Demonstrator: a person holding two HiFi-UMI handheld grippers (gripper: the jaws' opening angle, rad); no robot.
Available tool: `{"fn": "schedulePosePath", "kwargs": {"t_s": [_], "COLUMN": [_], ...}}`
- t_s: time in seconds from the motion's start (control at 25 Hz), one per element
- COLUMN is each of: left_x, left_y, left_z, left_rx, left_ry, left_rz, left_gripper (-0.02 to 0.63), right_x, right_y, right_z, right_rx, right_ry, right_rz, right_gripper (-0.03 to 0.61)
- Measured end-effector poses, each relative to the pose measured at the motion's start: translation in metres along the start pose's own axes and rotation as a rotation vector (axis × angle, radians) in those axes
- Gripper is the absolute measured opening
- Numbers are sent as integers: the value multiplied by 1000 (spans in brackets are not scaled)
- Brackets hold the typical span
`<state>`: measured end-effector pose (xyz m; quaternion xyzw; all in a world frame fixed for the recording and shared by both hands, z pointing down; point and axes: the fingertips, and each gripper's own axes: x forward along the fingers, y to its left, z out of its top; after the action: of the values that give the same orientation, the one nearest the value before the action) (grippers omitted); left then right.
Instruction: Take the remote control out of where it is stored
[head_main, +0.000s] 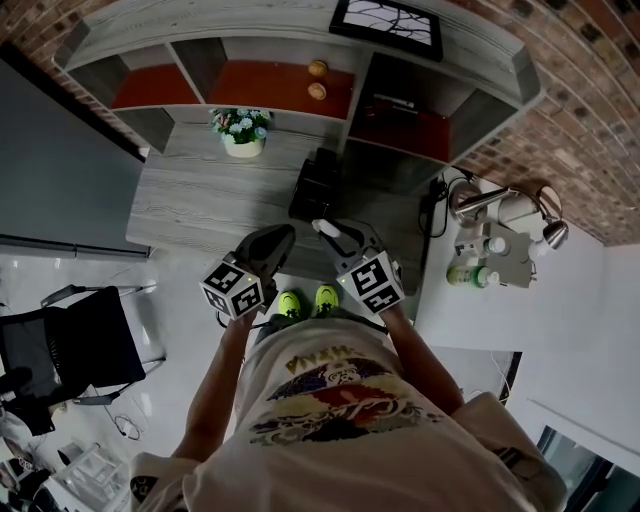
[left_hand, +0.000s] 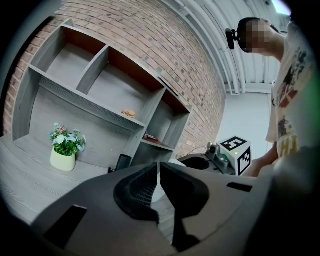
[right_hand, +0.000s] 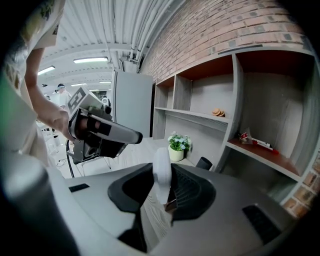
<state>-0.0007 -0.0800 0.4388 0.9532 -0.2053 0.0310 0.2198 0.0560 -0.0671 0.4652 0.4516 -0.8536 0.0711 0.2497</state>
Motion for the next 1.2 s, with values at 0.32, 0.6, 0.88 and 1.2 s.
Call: {"fn": "schedulePosePath", "kwargs": {"t_s": [0.32, 0.6, 0.88, 1.2], "left_x": [12, 23, 35, 46], "left_y": [-12, -19, -21, -23], "left_z": [-12, -24, -42, -58], "left_rx": [9, 1, -21, -39], "left_ry": [27, 43, 64, 84], "left_rz": [-7, 5, 17, 26], "left_gripper": [6, 6, 6, 6], "right_x": [-12, -22, -22, 0], "right_y": [-19, -45, -55, -64], "right_z": [-35, -59, -91, -130], "right_rx": [-11, -2, 16, -81], "right_ry": [46, 74, 113, 185], "right_rz": [-28, -54, -58, -79], "right_gripper": [110, 110, 110, 110]}}
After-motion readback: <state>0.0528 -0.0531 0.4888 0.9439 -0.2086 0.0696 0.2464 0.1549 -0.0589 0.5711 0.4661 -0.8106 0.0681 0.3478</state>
